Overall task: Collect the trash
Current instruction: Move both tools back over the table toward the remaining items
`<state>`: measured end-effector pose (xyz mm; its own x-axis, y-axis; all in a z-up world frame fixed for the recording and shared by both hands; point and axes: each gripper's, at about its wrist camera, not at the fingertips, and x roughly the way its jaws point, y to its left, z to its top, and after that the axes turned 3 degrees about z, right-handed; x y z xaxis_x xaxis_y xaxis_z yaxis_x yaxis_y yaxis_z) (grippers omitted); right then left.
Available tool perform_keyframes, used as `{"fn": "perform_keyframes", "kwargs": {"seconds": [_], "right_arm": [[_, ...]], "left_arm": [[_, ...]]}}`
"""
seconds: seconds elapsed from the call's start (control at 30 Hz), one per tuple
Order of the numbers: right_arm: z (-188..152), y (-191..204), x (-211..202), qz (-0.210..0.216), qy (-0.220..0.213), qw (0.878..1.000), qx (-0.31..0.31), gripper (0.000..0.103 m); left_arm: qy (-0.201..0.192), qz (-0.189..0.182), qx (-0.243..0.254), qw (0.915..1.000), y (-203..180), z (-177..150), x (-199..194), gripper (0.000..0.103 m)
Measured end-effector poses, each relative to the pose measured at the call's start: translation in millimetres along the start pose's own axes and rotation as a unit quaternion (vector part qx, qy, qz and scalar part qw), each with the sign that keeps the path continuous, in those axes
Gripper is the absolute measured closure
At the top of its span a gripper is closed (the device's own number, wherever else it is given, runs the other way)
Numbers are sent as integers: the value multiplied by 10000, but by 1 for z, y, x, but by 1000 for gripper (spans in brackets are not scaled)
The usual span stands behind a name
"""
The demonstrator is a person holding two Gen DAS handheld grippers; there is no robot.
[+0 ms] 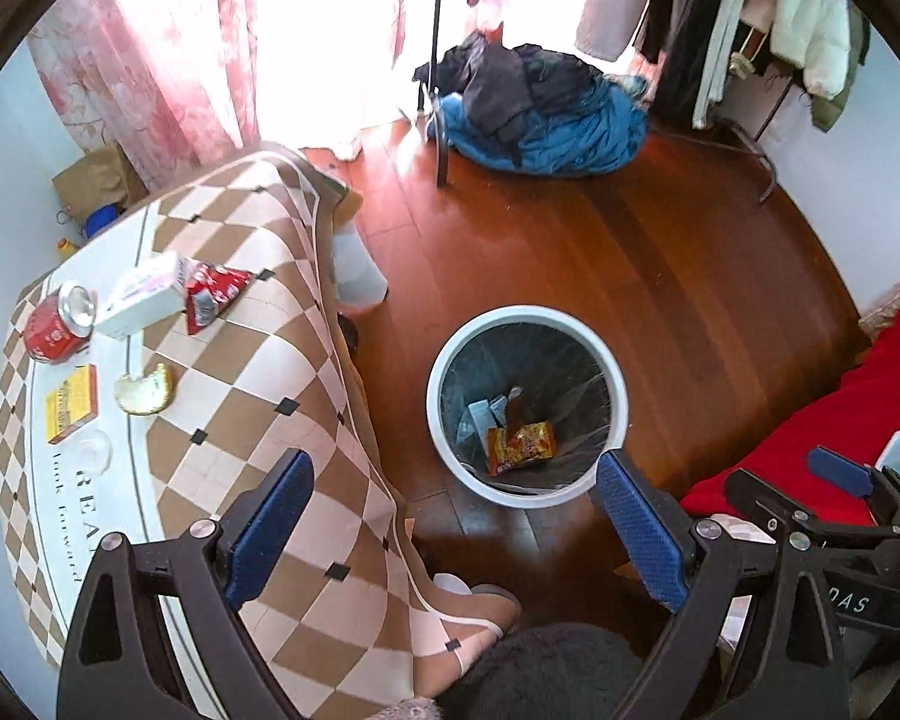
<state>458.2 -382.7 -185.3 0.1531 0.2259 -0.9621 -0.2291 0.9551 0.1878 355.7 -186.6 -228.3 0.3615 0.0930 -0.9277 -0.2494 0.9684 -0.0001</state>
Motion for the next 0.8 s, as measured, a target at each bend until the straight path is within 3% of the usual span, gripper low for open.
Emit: {"fn": "perform_keyframes", "kwargs": {"seconds": [0.27, 0.5, 0.63, 0.8], "right_arm": [[-6, 21, -66, 135, -411, 9990, 85, 0], [-4, 68, -98, 550, -702, 9959, 128, 0], [4, 126, -83, 782, -557, 9951, -219, 0], [18, 219, -18, 995, -54, 9920, -769, 0]], "left_arm": [[-401, -177, -72, 9990, 16, -11, -54, 7], [-592, -61, -519, 9969, 71, -11, -81, 7], [-642, 270, -946, 9931, 127, -12, -76, 7], [-392, 965, -1261, 9865, 222, -19, -41, 3]]}}
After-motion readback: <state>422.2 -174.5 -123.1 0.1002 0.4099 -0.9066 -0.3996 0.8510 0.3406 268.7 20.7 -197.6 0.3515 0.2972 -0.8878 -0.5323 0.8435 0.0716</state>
